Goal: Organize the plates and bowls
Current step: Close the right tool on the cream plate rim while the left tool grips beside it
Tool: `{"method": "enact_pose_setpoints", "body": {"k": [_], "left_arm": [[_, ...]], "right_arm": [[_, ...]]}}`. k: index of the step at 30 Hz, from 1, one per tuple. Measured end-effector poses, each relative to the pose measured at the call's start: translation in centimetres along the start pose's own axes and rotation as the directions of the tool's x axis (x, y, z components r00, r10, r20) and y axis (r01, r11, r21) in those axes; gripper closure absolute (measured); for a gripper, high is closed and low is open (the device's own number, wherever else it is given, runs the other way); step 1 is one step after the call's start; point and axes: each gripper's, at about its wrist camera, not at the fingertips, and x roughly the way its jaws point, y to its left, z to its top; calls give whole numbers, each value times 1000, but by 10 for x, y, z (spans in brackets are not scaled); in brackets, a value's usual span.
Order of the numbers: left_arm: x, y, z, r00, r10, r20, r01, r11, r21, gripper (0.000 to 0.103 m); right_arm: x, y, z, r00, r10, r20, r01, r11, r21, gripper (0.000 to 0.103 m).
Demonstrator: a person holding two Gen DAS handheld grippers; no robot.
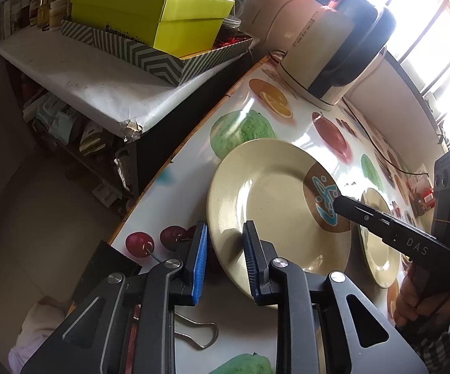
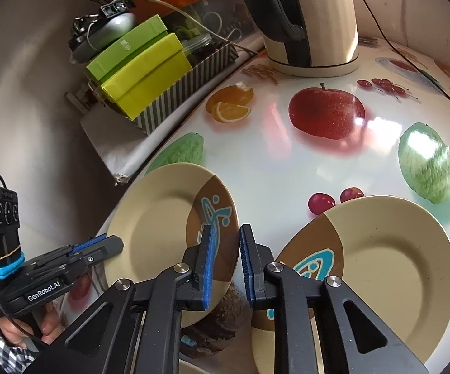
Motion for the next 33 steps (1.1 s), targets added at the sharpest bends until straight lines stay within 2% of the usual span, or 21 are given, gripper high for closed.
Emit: {"method": "enact_pose_setpoints", "body": {"k": [2,19,33], "left_arm": [[0,0,0,1000,0,1,0,1000,0,80],[-10,-5,-1,1000,16,18,-16,1000,-1,81],[-36,-20,-10,999,3,40,-4,1000,28,81]], "right_arm": [[0,-1,0,1000,0,0,0,1000,9,89],[-9,-2,-2,1000,19,12,-19,999,46,89],[-45,7,-14,998,26,50,-28,999,44,89]]}}
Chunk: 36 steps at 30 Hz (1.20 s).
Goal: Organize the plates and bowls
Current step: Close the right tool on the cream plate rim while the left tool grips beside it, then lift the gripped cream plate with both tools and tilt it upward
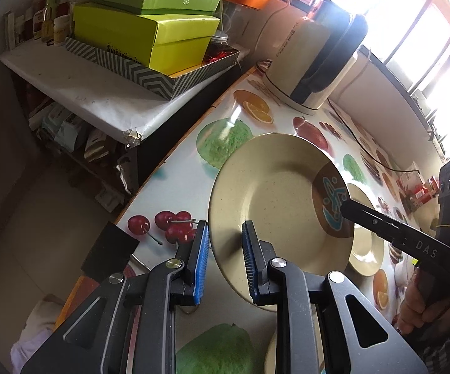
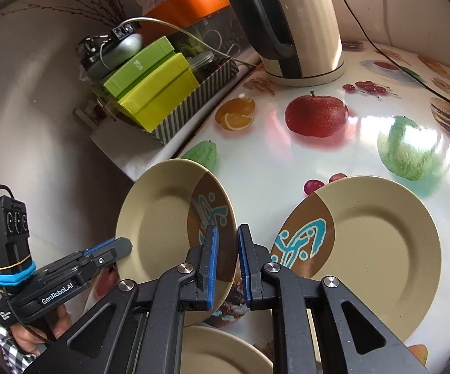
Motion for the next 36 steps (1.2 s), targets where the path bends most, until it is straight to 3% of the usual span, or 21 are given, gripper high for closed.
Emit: {"method": "enact_pose_setpoints", "body": {"k": [13,36], "left_arm": [[-23,-18,-31,1000,-27,-4,27,999,38,81],[-29,-42,-86,996,-52,-77,59,994,88,81]], "right_arm": [[-42,8,-35,999,-42,28,42,999,-2,89],[-79,-14,-113,997,-79,19,77,991,111,89]]}}
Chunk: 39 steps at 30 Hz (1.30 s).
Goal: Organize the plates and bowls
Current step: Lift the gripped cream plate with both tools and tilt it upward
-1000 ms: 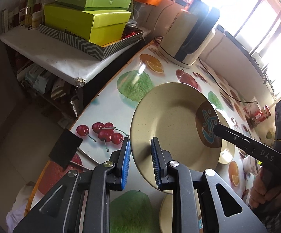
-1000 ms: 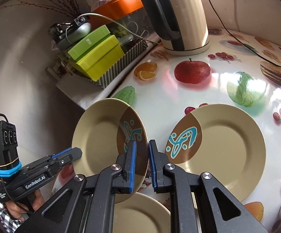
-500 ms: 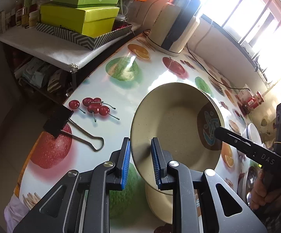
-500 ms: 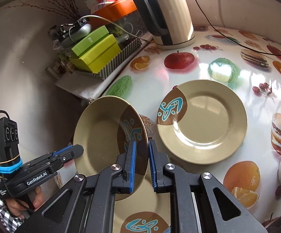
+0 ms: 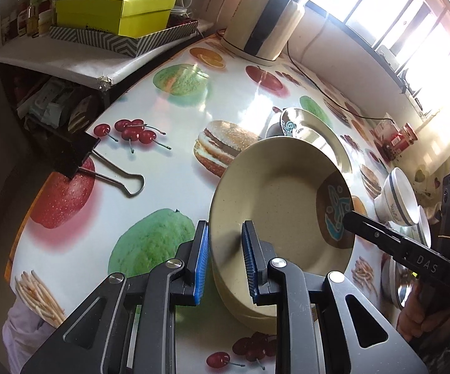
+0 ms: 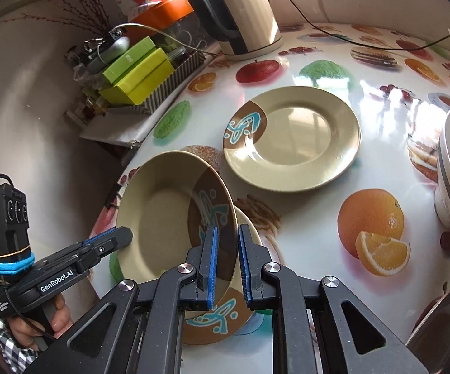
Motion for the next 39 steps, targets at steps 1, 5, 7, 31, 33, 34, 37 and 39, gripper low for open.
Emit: {"method": "enact_pose_setpoints", "body": {"k": [1,5,7,31,33,34,37,39], "left_arm": [[1,0,-2,1000,0,-4,0,1000,1,81],[1,-2,-7,1000,1,-14,-1,1000,5,81],[2,-3,-9,1000,3,-18,-3,1000,9,81],[5,-10,-16,999,23,-33,-22,999,30,81],[5,-10,-15,999,23,-37,-22,999,30,81],[5,-10,-15,999,23,-37,-22,999,31,81],[6,-9,-15,999,27,-36,-26,999,28,81],[6,-9,-15,999,33,-35,-32,999,26,81]], "right_arm": [[-1,-1,-3,1000,0,0,0,1000,5,89],[-3,-4,-12,1000,-4,-4,4,1000,15,89],[-4,-4,-16,1000,-6,-6,6,1000,18,89],[0,-9,-33,999,-32,-15,33,999,42,87],[0,-9,-33,999,-38,-14,39,998,40,87],[1,-10,-33,999,-43,-13,44,998,38,87],[0,-10,-34,999,-46,-12,46,998,42,87],[0,-10,-34,999,-45,-11,46,998,40,87]]}}
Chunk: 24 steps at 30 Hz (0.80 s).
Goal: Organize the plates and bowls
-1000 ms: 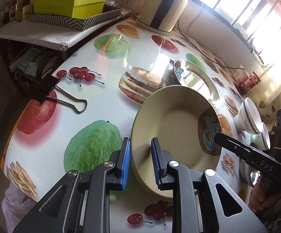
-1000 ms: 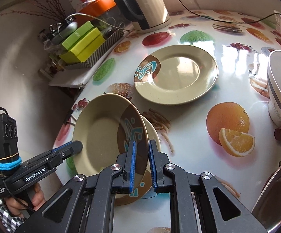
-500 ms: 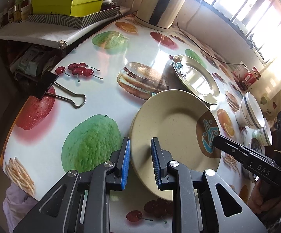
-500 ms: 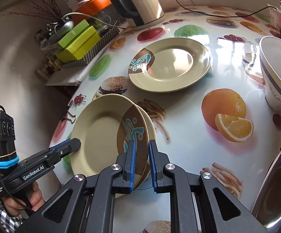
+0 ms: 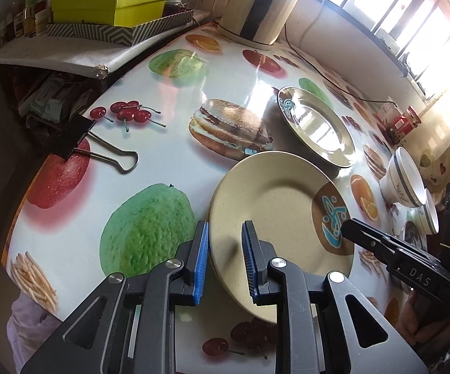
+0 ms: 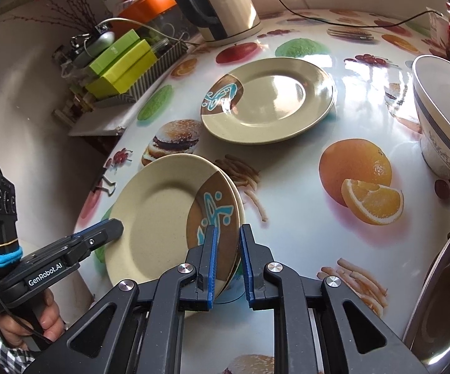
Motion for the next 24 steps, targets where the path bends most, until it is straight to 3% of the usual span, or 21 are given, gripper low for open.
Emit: {"method": "enact_pose_setpoints", "body": {"k": [9,14,24], "left_arm": [[-1,1,2,1000,-1,-1,1,1000,-2,81],[-4,0,8,1000,-5,17,5,1000,6,81],[-7,-2,27,999,-29,40,28,999,29,81]], "right_arm": [[-1,0,0,1000,5,0,-5,1000,6,86],[-3,-1,2,1000,-7,9,7,1000,6,76],[-17,-10,10,998,-34,53,32,998,46,71]]}}
